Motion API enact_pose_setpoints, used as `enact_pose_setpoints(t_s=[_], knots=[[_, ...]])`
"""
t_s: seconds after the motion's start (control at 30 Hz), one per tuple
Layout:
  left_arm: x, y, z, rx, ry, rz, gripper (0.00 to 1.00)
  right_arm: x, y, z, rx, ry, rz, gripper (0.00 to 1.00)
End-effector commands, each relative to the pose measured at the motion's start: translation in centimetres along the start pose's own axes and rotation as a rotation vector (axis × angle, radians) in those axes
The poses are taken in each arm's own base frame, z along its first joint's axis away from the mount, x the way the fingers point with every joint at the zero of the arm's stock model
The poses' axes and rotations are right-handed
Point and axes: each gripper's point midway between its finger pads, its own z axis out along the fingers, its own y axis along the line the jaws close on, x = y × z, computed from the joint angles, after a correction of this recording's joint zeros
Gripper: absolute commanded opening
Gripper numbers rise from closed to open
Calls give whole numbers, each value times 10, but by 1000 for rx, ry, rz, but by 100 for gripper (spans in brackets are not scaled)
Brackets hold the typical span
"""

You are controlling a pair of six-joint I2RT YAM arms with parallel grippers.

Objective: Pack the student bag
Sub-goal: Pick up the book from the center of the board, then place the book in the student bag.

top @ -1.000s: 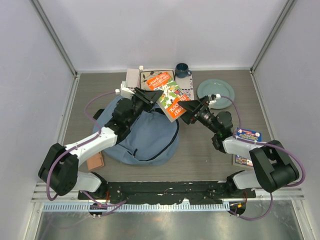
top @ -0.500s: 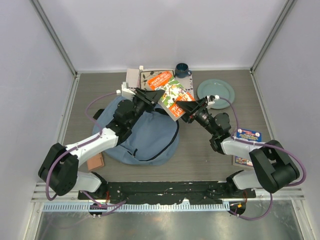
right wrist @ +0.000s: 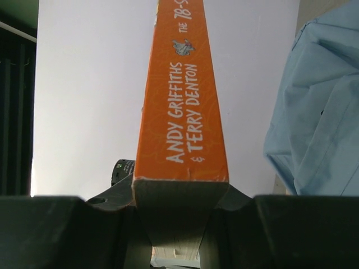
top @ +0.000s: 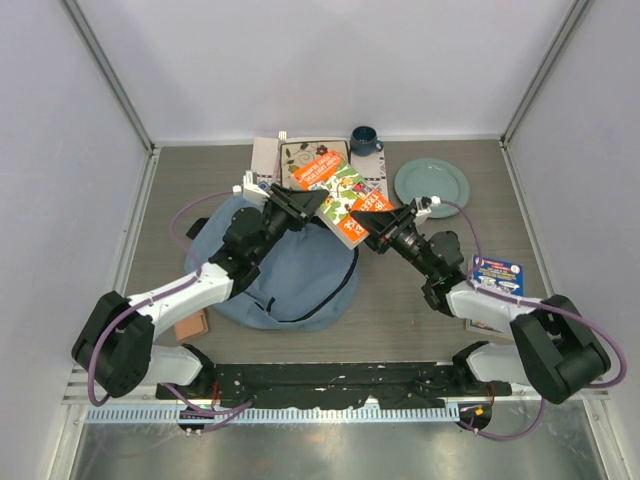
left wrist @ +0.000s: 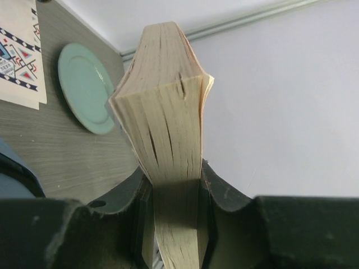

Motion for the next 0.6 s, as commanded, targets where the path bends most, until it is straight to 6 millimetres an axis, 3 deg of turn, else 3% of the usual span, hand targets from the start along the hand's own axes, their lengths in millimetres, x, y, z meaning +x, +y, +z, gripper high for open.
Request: enact_pose_setpoints(t_s=[0.0, 0.03, 0.1, 0.13, 0.2, 0.23, 0.27, 0.3, 0.33, 0.37, 0.43, 0.57], knots=[[41, 0, -16, 25, 238, 159, 36, -24, 27, -9, -35, -145, -178, 1], [49, 11, -20, -26, 300, 187, 41, -28, 20, -16, 32, -178, -195, 1], [52, 20, -28, -56, 343, 295, 67, -40, 10, -25, 138, -228, -289, 1], [54, 32, -33, -114, 372, 330, 77, -52, -2, -41, 253, -301, -309, 1], [49, 43, -41, -169, 396, 461, 87, -71, -1, -59, 354, -404, -379, 1], [47, 53, -47, -228, 419, 506, 90, -85, -14, -76, 456, -481, -402, 1], [47, 59, -50, -259, 440, 560, 95, -91, 3, -87, 440, -527, -429, 1], [44, 67, -53, -286, 463, 641, 96, -97, 5, -95, 460, -564, -454, 1], [44, 69, -58, -318, 495, 689, 97, -101, -6, -109, 540, -579, -465, 1], [48, 71, -60, -330, 521, 725, 98, -106, 6, -116, 532, -623, -484, 1], [56, 77, -60, -354, 589, 801, 98, -111, 3, -129, 596, -643, -519, 1], [94, 79, -63, -331, 740, 883, 97, -115, 11, -138, 638, -663, -550, 1]])
